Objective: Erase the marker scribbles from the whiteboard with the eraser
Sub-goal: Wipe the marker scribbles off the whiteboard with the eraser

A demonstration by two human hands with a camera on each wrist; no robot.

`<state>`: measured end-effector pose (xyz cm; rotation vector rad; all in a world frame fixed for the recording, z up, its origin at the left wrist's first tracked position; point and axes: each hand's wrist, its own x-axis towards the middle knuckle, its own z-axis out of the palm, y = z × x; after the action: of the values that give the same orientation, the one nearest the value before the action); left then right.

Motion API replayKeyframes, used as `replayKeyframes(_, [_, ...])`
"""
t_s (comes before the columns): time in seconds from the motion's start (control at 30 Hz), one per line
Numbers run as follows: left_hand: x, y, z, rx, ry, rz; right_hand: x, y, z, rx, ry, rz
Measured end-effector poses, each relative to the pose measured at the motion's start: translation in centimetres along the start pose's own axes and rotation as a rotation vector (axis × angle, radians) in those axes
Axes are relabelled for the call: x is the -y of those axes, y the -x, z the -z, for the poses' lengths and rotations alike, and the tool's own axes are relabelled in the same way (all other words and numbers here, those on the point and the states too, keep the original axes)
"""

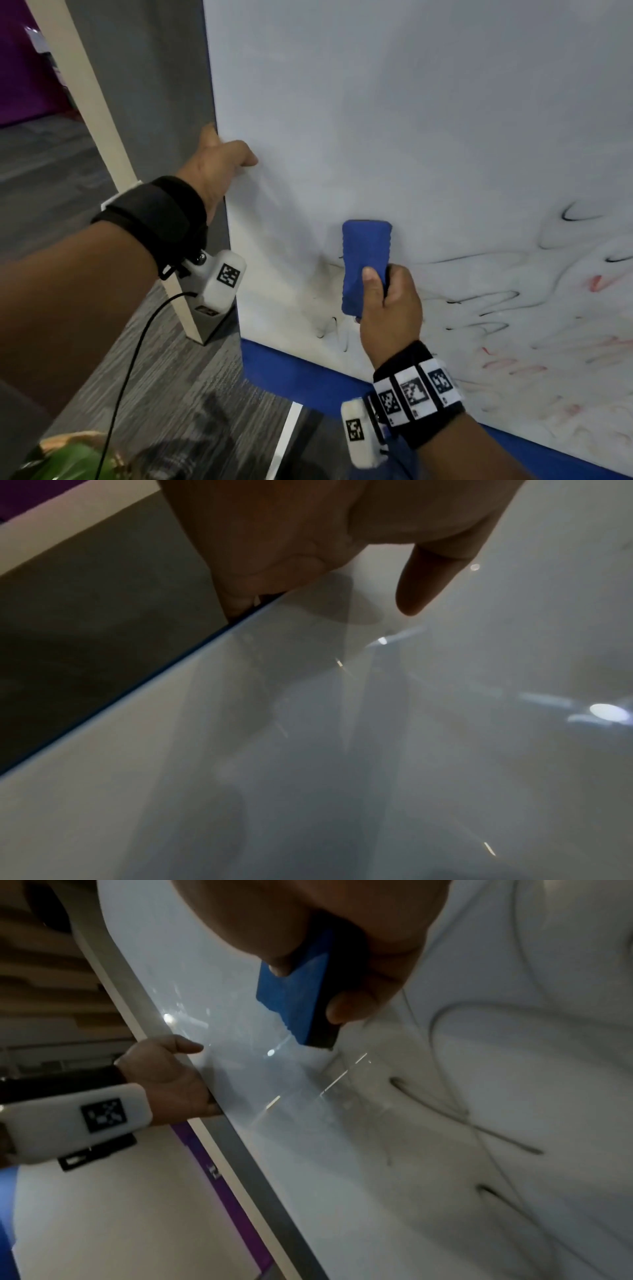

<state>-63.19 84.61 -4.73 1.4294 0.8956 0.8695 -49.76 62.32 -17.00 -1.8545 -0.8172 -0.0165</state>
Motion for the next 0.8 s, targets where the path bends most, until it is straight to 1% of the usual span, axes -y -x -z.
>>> replayKeyframes(0.03, [0.9,0.1,0.1,0.006,-0.005,0.027,-0.8,0.3,-0.4,0.049,0.039,-0.021])
replayKeyframes(0.13, [3.2,0.1,0.4,0.023,-0.016,0.086,-5.2,2.9,-1.6,0.276,0.175,-0.16])
replayKeyframes(0.17, [3.7,0.0,0.5,0.03,-0.025,0.101,-6.1,3.7,-1.8,0.319,0.196,-0.186])
replayKeyframes(0.2, [4.0,0.0,0.5,0.039,-0.034,0.11,-6.3,3.9,-1.9,0.319,0.198,-0.186])
replayKeyframes(0.23, [4.2,0.0,0.5,0.042,-0.037,0.116,-5.7,3.6,-1.8,0.288,0.186,-0.159])
replayKeyframes(0.33, [4.8,-0.3,0.4,0.021,-0.04,0.116,-2.2,1.3,-1.3,0.075,0.091,-0.001])
replayKeyframes(0.37, [4.9,-0.3,0.3,0.011,-0.039,0.11,-1.6,0.6,-1.3,0.028,0.062,0.046])
replayKeyframes(0.4, [5.0,-0.3,0.2,0.005,-0.036,0.101,-1.7,0.4,-1.6,0.026,0.056,0.067])
replayKeyframes(0.43, [5.1,-0.2,0.2,0.001,-0.035,0.093,-2.4,0.6,-2.0,0.072,0.082,0.055])
replayKeyframes(0.47, [5.2,-0.1,0.1,-0.001,-0.036,0.086,-3.9,1.3,-2.6,0.158,0.132,0.011])
replayKeyframes(0.57, [5.4,0.0,0.1,-0.009,-0.036,0.065,-10.2,4.8,-3.8,0.461,0.319,-0.217])
replayKeyframes(0.6, [5.5,0.0,0.0,-0.015,-0.033,0.054,-11.3,5.8,-3.9,0.512,0.351,-0.272])
replayKeyframes(0.63, [5.4,0.1,-0.1,-0.02,-0.034,0.045,-11.7,6.2,-3.9,0.512,0.355,-0.288])
replayKeyframes(0.67, [5.4,0.0,-0.2,-0.027,-0.038,0.033,-11.3,6.1,-4.0,0.476,0.335,-0.26])
replayKeyframes(0.8, [5.8,0.1,-0.2,-0.051,-0.047,0.008,-6.4,3.8,-4.4,0.193,0.095,-0.053])
